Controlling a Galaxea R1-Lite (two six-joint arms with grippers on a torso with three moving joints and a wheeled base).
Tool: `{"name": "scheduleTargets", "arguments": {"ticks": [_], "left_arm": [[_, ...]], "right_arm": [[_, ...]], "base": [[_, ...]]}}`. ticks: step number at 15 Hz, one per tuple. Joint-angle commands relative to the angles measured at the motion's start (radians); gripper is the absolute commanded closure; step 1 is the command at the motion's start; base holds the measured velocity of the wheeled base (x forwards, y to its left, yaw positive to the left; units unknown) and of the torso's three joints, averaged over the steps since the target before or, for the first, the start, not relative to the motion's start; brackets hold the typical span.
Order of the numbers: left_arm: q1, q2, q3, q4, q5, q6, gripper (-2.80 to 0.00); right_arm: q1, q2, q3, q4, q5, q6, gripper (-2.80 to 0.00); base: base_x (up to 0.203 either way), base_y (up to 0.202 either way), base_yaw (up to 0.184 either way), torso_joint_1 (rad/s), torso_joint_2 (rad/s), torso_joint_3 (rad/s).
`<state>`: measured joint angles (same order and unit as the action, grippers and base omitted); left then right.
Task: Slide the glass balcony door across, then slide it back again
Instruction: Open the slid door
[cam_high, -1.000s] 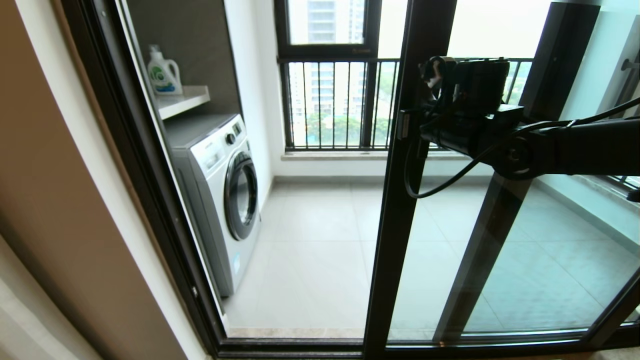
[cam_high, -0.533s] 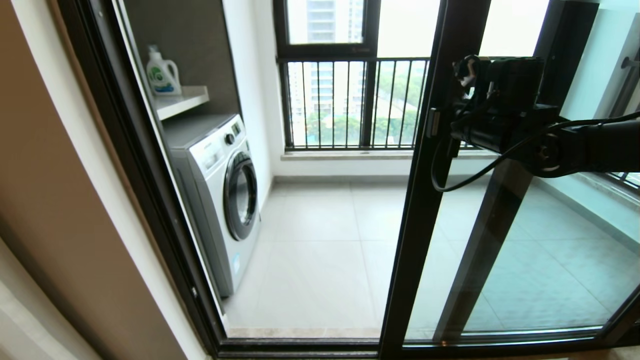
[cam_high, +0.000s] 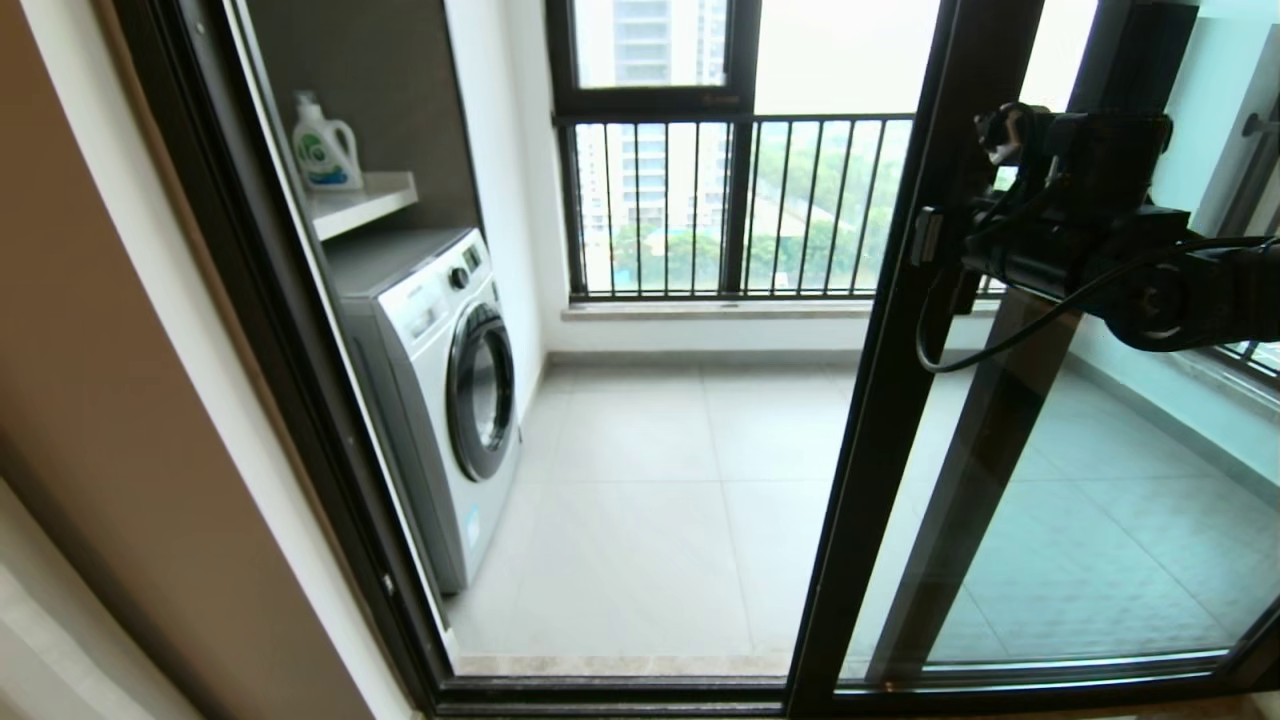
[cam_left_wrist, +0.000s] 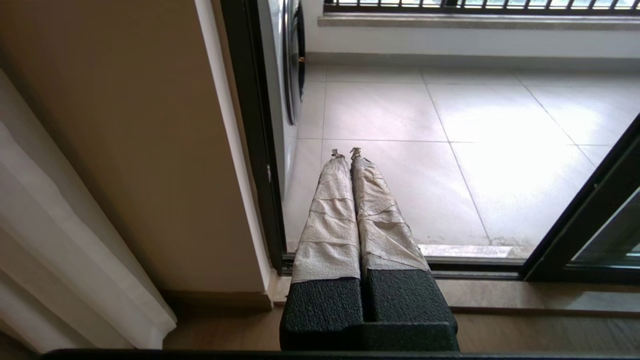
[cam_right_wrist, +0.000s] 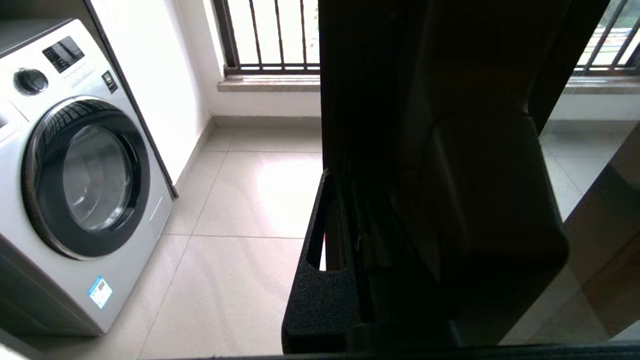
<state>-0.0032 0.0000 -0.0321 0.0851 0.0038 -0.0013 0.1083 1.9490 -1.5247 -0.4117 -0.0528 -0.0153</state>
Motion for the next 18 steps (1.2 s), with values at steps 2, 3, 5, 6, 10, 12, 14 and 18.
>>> {"name": "scheduleTargets", "arguments": {"ticks": [2,3,5,6,10,12,14,18], "left_arm": [[0.000,0.002,0.000,0.001,0.001,0.000,0.00],[0.000,0.002,0.000,0.001,0.001,0.000,0.00],[0.000,0.002,0.000,0.001,0.001,0.000,0.00],[0.000,0.002,0.000,0.001,0.001,0.000,0.00],[0.000,0.002,0.000,0.001,0.001,0.000,0.00],[0.000,0.002,0.000,0.001,0.001,0.000,0.00],[0.000,0.002,0.000,0.001,0.001,0.000,0.00],[0.000,0.002,0.000,0.001,0.001,0.000,0.00]], "right_arm": [[-0.051,-0.019,0.025,-0.002,0.033,0.000,0.00],[-0.066,-0.019,0.030,-0.002,0.037,0.000,0.00],[-0.099,-0.022,0.032,-0.002,0.057,0.000,0.00],[-0.116,-0.025,0.034,-0.002,0.066,0.000,0.00],[-0.183,-0.027,0.047,-0.017,0.099,0.000,0.00],[-0.212,-0.028,0.048,-0.030,0.112,0.000,0.00],[-0.233,-0.036,0.055,-0.030,0.124,0.000,0.00],[-0.272,-0.041,0.075,-0.032,0.152,0.000,0.00]], "base": [[0.000,0.000,0.000,0.000,0.00,0.000],[0.000,0.000,0.000,0.000,0.00,0.000],[0.000,0.000,0.000,0.000,0.00,0.000],[0.000,0.000,0.000,0.000,0.00,0.000],[0.000,0.000,0.000,0.000,0.00,0.000],[0.000,0.000,0.000,0.000,0.00,0.000],[0.000,0.000,0.000,0.000,0.00,0.000],[0.000,0.000,0.000,0.000,0.00,0.000]]}}
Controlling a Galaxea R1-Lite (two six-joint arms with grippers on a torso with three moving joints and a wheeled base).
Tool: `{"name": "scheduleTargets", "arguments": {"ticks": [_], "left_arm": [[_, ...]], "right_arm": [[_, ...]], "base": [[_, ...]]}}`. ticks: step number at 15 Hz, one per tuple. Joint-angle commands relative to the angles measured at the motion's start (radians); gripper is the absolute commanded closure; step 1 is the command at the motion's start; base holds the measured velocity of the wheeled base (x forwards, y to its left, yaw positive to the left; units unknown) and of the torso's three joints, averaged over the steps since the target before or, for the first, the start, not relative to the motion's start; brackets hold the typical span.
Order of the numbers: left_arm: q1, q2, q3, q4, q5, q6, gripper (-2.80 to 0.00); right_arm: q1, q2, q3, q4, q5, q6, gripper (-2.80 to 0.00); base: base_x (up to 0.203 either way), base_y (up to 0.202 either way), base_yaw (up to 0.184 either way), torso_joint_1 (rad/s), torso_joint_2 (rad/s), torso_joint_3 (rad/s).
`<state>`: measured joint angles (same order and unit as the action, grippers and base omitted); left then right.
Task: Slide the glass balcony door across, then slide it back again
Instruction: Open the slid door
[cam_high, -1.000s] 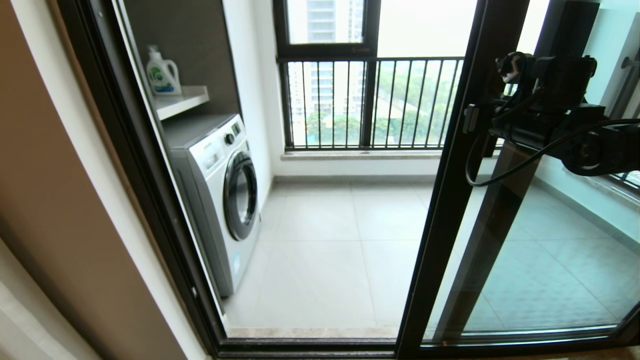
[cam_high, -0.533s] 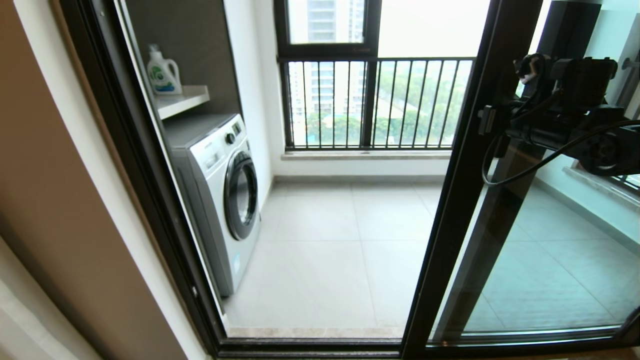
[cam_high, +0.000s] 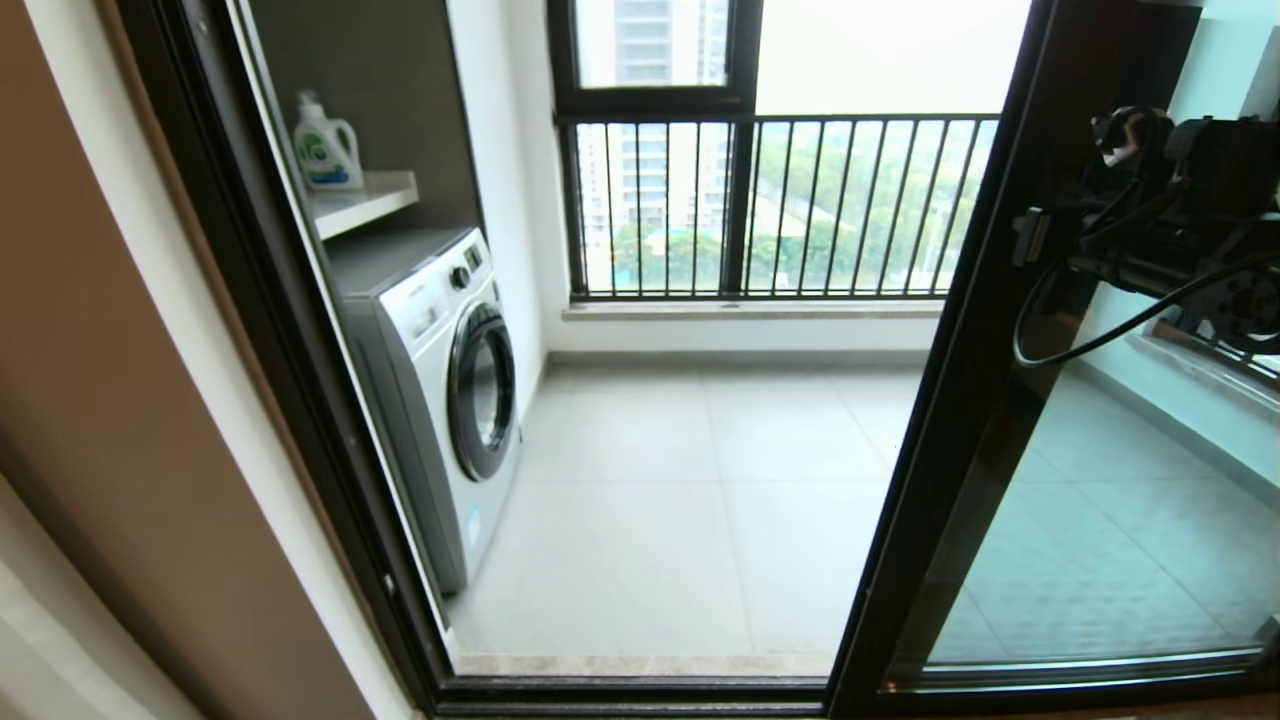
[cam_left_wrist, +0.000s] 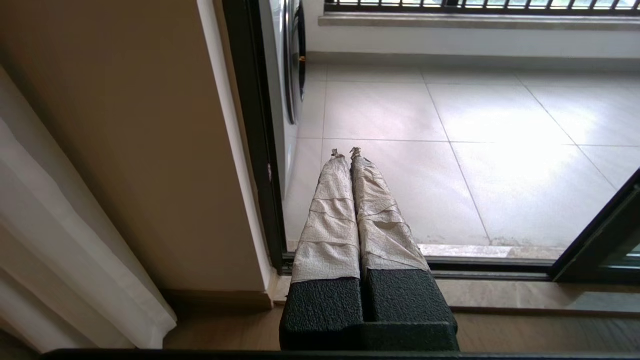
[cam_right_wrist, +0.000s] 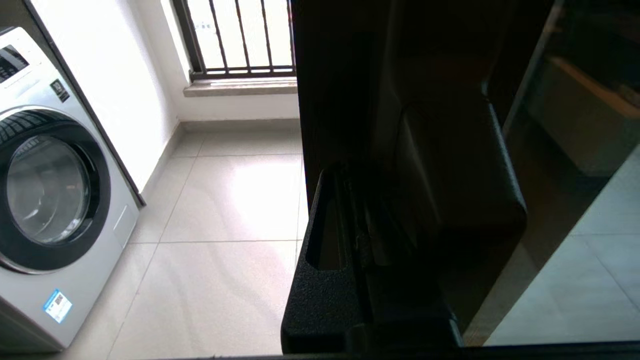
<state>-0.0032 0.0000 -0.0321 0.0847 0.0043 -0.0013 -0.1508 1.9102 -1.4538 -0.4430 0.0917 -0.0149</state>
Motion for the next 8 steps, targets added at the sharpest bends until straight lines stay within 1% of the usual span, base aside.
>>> {"name": "scheduleTargets", "arguments": {"ticks": [1,3,4,8], "left_arm": [[0.000,0.002,0.000,0.001,0.000,0.000,0.00],[0.000,0.002,0.000,0.001,0.000,0.000,0.00],[0.000,0.002,0.000,0.001,0.000,0.000,0.00],[0.000,0.002,0.000,0.000,0.000,0.000,0.00]], "right_arm": [[-0.025,-0.002,0.004,-0.004,0.009,0.000,0.00],[-0.042,-0.002,0.005,-0.006,0.017,0.000,0.00],[-0.056,-0.003,0.011,-0.006,0.037,0.000,0.00],[-0.062,-0.008,0.016,-0.006,0.043,0.000,0.00]], "base": [[0.000,0.000,0.000,0.000,0.00,0.000],[0.000,0.000,0.000,0.000,0.00,0.000],[0.000,0.000,0.000,0.000,0.00,0.000],[0.000,0.000,0.000,0.000,0.00,0.000]]}}
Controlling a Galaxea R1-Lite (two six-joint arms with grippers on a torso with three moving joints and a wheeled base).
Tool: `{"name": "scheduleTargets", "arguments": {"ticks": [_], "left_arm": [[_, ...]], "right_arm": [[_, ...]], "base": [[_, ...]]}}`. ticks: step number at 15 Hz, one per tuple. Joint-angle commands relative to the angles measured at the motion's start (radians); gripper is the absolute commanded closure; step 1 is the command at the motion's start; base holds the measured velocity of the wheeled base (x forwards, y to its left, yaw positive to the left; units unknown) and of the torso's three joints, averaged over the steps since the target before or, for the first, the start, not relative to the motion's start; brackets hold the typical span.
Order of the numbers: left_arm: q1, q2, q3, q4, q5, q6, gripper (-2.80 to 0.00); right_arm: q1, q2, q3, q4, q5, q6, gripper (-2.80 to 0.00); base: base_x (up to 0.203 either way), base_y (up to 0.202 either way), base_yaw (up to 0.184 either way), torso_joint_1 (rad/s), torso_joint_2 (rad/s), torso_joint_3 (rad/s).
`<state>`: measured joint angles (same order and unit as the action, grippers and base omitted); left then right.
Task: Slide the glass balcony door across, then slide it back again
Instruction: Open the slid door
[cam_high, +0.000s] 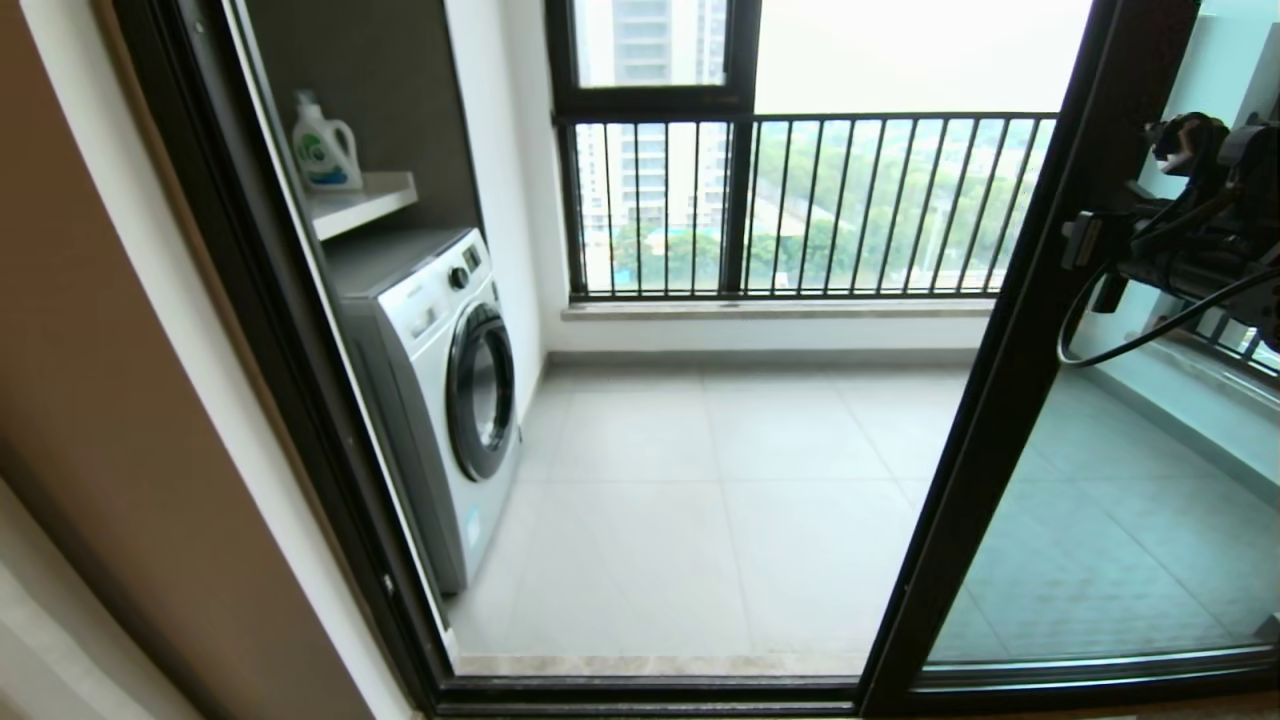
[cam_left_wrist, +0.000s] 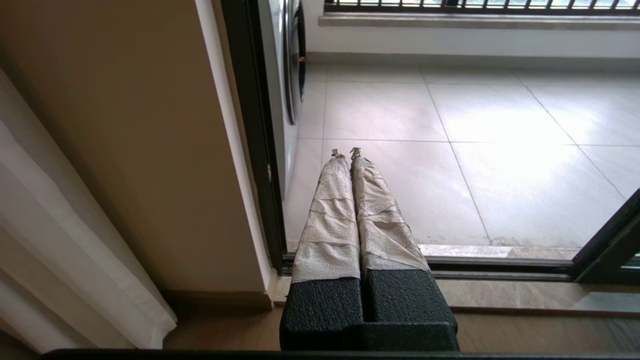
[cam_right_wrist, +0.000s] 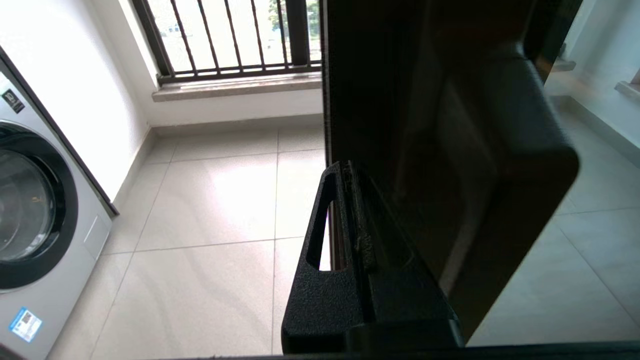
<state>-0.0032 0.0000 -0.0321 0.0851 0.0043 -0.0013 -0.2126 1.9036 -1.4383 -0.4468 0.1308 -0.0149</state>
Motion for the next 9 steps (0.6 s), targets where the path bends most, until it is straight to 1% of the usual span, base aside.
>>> {"name": "scheduleTargets", "arguments": {"ticks": [1,4,9], "left_arm": [[0.000,0.002,0.000,0.001,0.000,0.000,0.00],[0.000,0.002,0.000,0.001,0.000,0.000,0.00],[0.000,0.002,0.000,0.001,0.000,0.000,0.00]], "right_arm": [[-0.001,-0.001,-0.002,-0.003,0.004,0.000,0.00],[-0.006,0.002,-0.008,-0.003,0.006,0.001,0.00],[-0.049,0.017,-0.024,-0.003,0.024,0.001,0.00]], "base": [[0.000,0.000,0.000,0.000,0.00,0.000],[0.000,0.000,0.000,0.000,0.00,0.000],[0.000,0.000,0.000,0.000,0.00,0.000]]}}
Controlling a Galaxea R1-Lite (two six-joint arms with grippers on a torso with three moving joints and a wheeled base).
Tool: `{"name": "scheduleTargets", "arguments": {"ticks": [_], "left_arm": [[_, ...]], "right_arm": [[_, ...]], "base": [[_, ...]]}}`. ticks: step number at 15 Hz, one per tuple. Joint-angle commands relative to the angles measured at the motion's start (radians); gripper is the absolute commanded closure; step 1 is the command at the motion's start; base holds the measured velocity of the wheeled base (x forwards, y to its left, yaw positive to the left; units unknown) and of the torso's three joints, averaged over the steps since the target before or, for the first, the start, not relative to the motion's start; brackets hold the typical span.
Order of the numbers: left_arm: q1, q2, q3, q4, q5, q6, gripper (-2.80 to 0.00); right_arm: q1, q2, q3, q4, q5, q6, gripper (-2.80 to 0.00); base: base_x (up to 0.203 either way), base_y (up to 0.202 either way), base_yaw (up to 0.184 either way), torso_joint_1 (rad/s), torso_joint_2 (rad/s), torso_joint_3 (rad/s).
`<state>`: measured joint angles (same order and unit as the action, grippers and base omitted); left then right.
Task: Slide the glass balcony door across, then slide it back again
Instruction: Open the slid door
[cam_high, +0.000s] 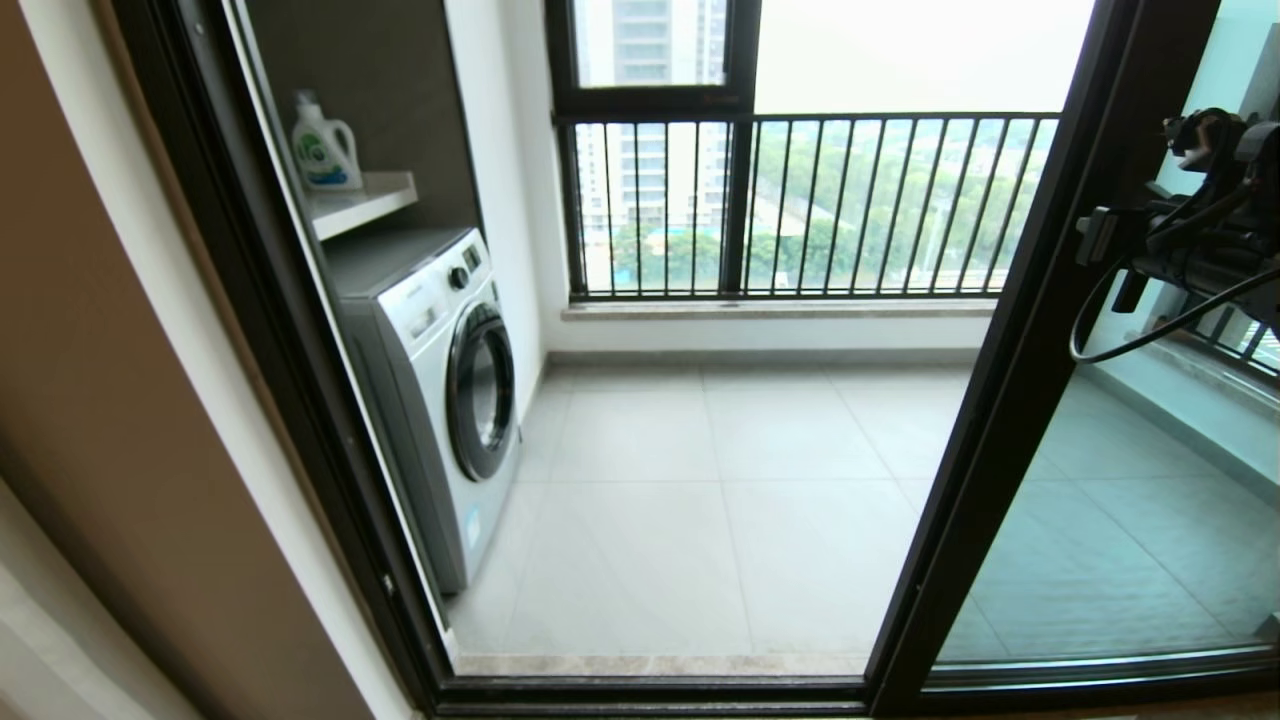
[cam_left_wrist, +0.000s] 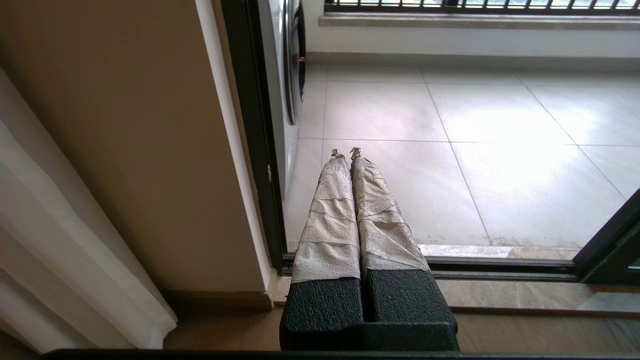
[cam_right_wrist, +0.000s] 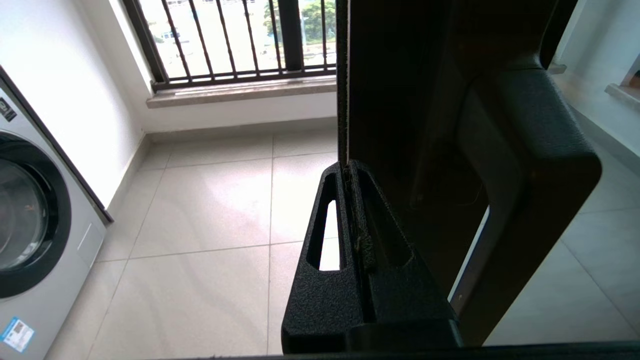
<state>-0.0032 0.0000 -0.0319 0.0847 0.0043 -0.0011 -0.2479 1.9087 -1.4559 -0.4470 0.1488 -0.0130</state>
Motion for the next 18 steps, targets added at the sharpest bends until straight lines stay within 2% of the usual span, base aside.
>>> {"name": "scheduleTargets", "arguments": {"ticks": [1,5,12,18], "left_arm": [[0.000,0.002,0.000,0.001,0.000,0.000,0.00],[0.000,0.002,0.000,0.000,0.000,0.000,0.00],[0.000,0.002,0.000,0.001,0.000,0.000,0.00],[0.000,0.002,0.000,0.001,0.000,0.000,0.00]], "right_arm": [[-0.023,0.014,-0.009,-0.002,0.010,-0.001,0.00],[-0.055,0.029,-0.021,-0.002,0.014,-0.001,0.00],[-0.133,0.039,-0.025,-0.002,0.075,-0.002,0.00],[-0.157,0.043,-0.032,-0.002,0.084,-0.002,0.00]], "base": [[0.000,0.000,0.000,0.000,0.00,0.000],[0.000,0.000,0.000,0.000,0.00,0.000],[0.000,0.000,0.000,0.000,0.00,0.000],[0.000,0.000,0.000,0.000,0.00,0.000]]}}
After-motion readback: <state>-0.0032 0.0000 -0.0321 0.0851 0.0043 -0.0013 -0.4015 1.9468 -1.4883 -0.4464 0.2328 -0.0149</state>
